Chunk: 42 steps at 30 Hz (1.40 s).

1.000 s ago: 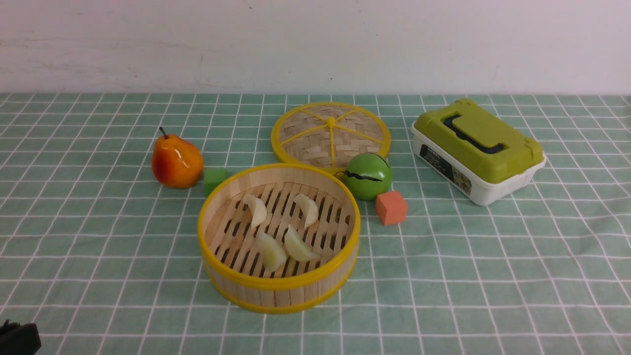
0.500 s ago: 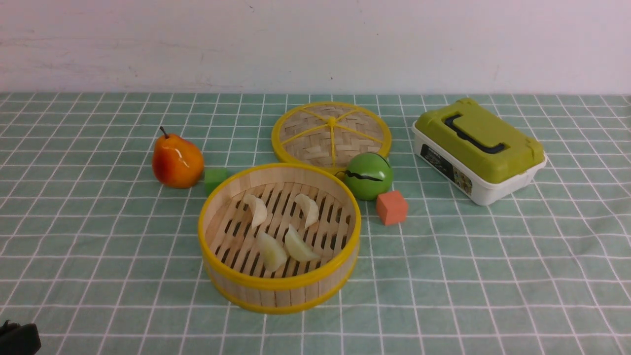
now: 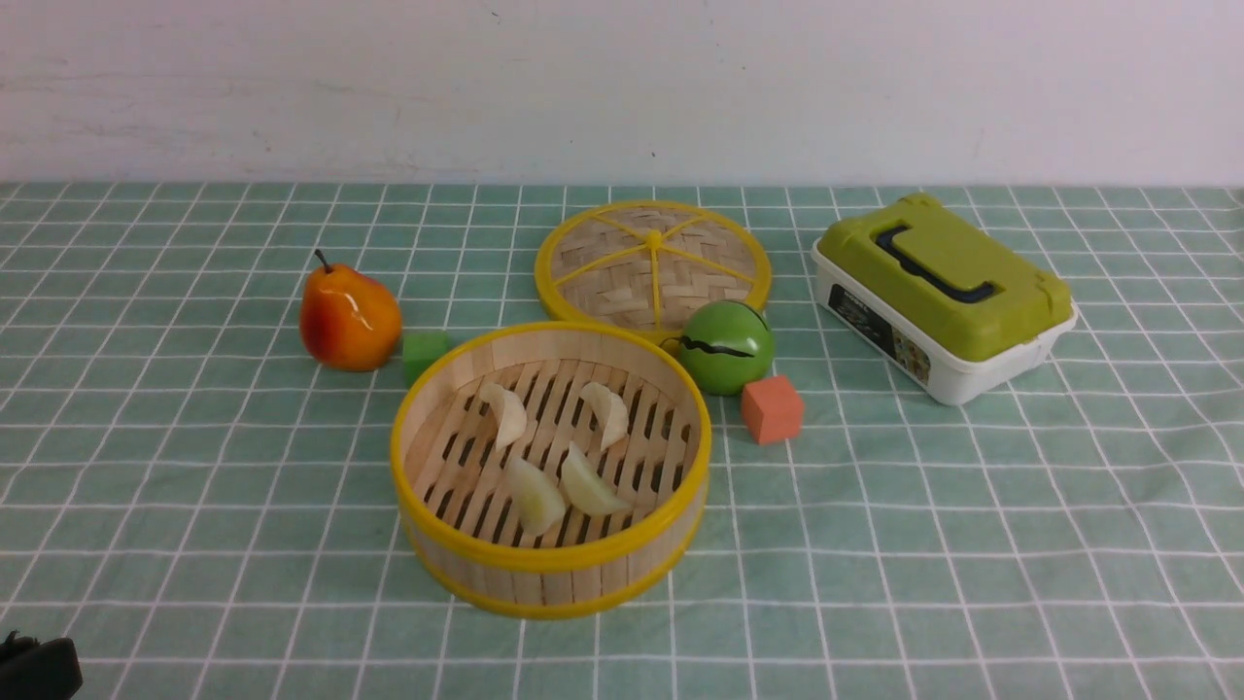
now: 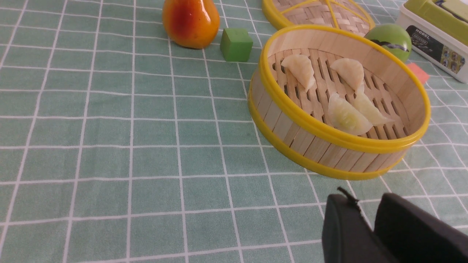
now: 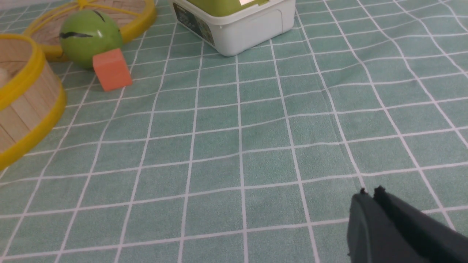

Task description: Put the dumplings into the steamer on the table with the blue tablecloth.

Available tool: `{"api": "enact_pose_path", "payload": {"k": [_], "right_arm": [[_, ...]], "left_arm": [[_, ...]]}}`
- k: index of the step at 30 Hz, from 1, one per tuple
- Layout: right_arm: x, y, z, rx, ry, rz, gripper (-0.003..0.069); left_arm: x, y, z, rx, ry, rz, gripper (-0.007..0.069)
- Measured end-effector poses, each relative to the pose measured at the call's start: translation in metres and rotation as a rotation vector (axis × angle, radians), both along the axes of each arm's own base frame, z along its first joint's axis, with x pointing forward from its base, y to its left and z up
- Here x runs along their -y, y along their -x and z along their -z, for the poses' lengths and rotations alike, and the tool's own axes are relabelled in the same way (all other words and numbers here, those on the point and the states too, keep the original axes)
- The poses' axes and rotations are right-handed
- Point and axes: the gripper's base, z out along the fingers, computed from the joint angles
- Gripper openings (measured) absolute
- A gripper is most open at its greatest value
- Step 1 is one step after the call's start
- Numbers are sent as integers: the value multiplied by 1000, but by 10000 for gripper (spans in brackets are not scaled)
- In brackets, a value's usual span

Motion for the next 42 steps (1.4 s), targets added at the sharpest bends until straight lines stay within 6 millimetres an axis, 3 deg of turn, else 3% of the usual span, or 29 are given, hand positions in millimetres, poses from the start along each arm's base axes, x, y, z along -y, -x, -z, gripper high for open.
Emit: {"api": "enact_pose_path", "payload": {"k": [19, 24, 26, 29, 32, 37, 42], "right_arm": [[0, 0, 0, 0, 4, -1, 22], [0, 0, 0, -1, 6, -2, 26], [0, 0, 0, -1, 6, -2, 30], [0, 0, 0, -1, 6, -2, 36], [0, 0, 0, -1, 6, -2, 41], [0, 0, 0, -1, 6, -2, 41], [0, 0, 0, -1, 7, -2, 41]], "left_arm": [[0, 0, 4, -3, -2, 2, 154], [-10, 9, 11, 30, -10, -75, 154], [-13, 13, 13, 60, 4, -107, 143], [-19, 22, 18, 175, 51, -189, 62], [-18, 20, 31, 228, 87, -245, -14], [-16, 11, 71, 201, 97, -273, -14], [-13, 12, 85, 124, 12, -228, -14]]}}
